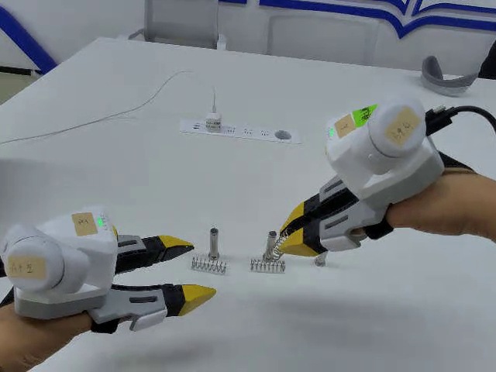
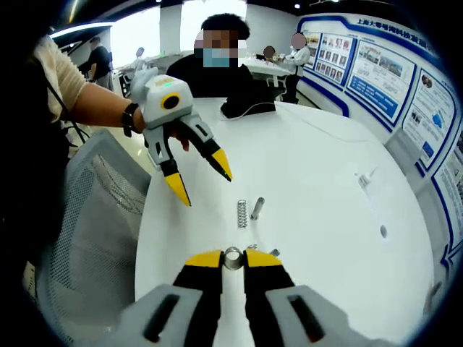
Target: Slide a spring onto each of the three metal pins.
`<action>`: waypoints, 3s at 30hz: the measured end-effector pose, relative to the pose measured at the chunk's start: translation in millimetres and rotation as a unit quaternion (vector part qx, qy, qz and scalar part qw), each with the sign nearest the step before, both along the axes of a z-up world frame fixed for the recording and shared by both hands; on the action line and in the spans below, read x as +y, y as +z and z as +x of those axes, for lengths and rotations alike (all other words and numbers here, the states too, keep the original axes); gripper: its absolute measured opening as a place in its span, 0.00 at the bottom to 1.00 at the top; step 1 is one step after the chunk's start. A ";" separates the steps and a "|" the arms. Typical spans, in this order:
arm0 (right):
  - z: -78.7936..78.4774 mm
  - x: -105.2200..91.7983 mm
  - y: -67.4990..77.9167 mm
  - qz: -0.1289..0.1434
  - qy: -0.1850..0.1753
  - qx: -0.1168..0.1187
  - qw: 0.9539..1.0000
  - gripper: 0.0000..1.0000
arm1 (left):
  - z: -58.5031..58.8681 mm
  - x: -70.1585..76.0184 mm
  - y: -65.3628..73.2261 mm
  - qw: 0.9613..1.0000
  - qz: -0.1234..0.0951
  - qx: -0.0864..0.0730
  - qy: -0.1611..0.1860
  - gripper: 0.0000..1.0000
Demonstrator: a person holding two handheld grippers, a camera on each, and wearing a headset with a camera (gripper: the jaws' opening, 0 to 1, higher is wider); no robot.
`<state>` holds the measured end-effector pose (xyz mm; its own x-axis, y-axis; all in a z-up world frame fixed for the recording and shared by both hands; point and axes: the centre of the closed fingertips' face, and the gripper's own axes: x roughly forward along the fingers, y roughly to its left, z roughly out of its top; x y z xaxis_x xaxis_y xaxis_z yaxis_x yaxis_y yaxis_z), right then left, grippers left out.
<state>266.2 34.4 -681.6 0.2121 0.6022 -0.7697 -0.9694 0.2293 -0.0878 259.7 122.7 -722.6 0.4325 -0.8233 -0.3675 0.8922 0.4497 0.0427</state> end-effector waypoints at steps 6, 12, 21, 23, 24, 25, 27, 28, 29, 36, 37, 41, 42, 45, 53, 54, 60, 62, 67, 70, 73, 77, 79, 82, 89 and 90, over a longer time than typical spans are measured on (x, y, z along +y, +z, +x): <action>7.6 -18.1 5.4 -0.011 -0.015 -0.005 1.000 0.12 | 3.8 5.0 -0.2 1.000 -0.002 0.001 0.015 0.47; 16.7 -35.3 10.7 -0.021 -0.033 -0.010 0.999 0.12 | 6.0 9.2 -1.7 1.000 -0.003 0.004 0.028 0.49; 28.2 -58.6 5.9 -0.051 -0.050 -0.007 0.997 0.12 | 6.1 14.6 -4.0 0.999 -0.003 0.010 0.039 0.56; 31.9 -63.9 5.0 -0.058 -0.056 -0.006 0.997 0.12 | 6.1 16.3 -4.8 0.999 -0.002 0.011 0.041 0.57; 32.8 -65.4 4.5 -0.060 -0.057 -0.004 0.997 0.12 | 6.1 17.0 -5.1 0.999 -0.002 0.012 0.042 0.57; 34.0 -67.2 3.5 -0.061 -0.059 -0.001 0.996 0.12 | 6.3 17.8 -5.5 0.999 -0.001 0.012 0.043 0.58; 35.8 -69.8 0.9 -0.066 -0.062 0.002 0.996 0.12 | 6.4 18.7 -5.9 0.999 -0.001 0.013 0.044 0.58; 36.9 -71.6 -1.7 -0.071 -0.063 0.004 0.995 0.12 | 6.6 19.0 -6.1 0.999 -0.001 0.013 0.045 0.59; 37.5 -72.7 -3.5 -0.074 -0.064 0.006 0.995 0.12 | 6.7 19.2 -6.3 0.999 -0.001 0.013 0.045 0.59; 42.2 -78.7 -17.2 -0.091 -0.068 0.020 0.993 0.12 | 7.7 19.3 -6.8 0.999 -0.001 0.013 0.046 0.61; 42.8 -79.2 -18.9 -0.093 -0.069 0.023 0.993 0.12 | 7.8 19.6 -7.1 0.999 -0.001 0.014 0.047 0.61; 44.6 -80.1 -24.0 -0.100 -0.068 0.025 0.992 0.12 | 7.9 20.6 -7.8 0.999 0.000 0.014 0.048 0.61; 44.8 -80.0 -24.8 -0.101 -0.067 0.026 0.992 0.12 | 8.0 20.8 -8.0 0.999 0.000 0.014 0.048 0.62; 46.5 -79.8 -28.0 -0.103 -0.066 0.030 0.992 0.12 | 8.2 21.3 -8.1 0.999 -0.001 0.015 0.050 0.62; 48.4 -78.5 -35.8 -0.109 -0.063 0.034 0.991 0.12 | 8.8 21.4 -9.3 0.999 -0.001 0.016 0.051 0.61; 48.7 -78.3 -36.3 -0.110 -0.062 0.034 0.991 0.12 | 8.9 21.6 -9.5 0.999 -0.001 0.016 0.051 0.61; 49.4 -74.8 -40.7 -0.109 -0.060 0.038 0.991 0.12 | 9.2 22.7 -11.2 0.999 0.001 0.017 0.052 0.61; 50.1 -72.9 -39.9 -0.108 -0.061 0.039 0.992 0.12 | 9.0 22.7 -11.5 0.999 0.001 0.018 0.051 0.60; 50.4 -72.7 -39.8 -0.113 -0.058 0.037 0.991 0.12 | 8.1 22.3 -11.5 0.999 0.001 0.018 0.051 0.60; 49.5 -73.6 -39.8 -0.116 -0.058 0.038 0.991 0.12 | 7.9 22.7 -11.9 0.999 0.002 0.019 0.051 0.60; 49.0 -74.0 -39.3 -0.119 -0.056 0.036 0.991 0.12 | 7.6 22.5 -12.3 0.999 0.002 0.020 0.051 0.60; 50.4 -77.2 -41.5 -0.128 -0.057 0.034 0.990 0.12 | 7.6 21.6 -12.3 0.999 0.002 0.020 0.050 0.59; 50.0 -77.4 -42.8 -0.129 -0.057 0.035 0.989 0.12 | 7.8 21.2 -12.0 0.999 0.002 0.020 0.049 0.59; 50.3 -77.1 -44.8 -0.128 -0.059 0.036 0.989 0.12 | 8.2 21.3 -11.7 0.999 0.001 0.020 0.049 0.59; 50.8 -78.0 -54.8 -0.123 -0.066 0.044 0.989 0.12 | 7.1 21.4 -12.4 0.999 0.003 0.021 0.048 0.59; 50.6 -77.8 -56.8 -0.120 -0.068 0.046 0.989 0.12 | 7.0 21.4 -12.5 0.999 0.003 0.021 0.048 0.59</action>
<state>316.8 -43.4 -738.4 0.2012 0.3695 -0.9072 -0.9373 0.3416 -0.0688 266.7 144.1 -735.1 0.4926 -0.7770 -0.3919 0.8465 0.5323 0.0087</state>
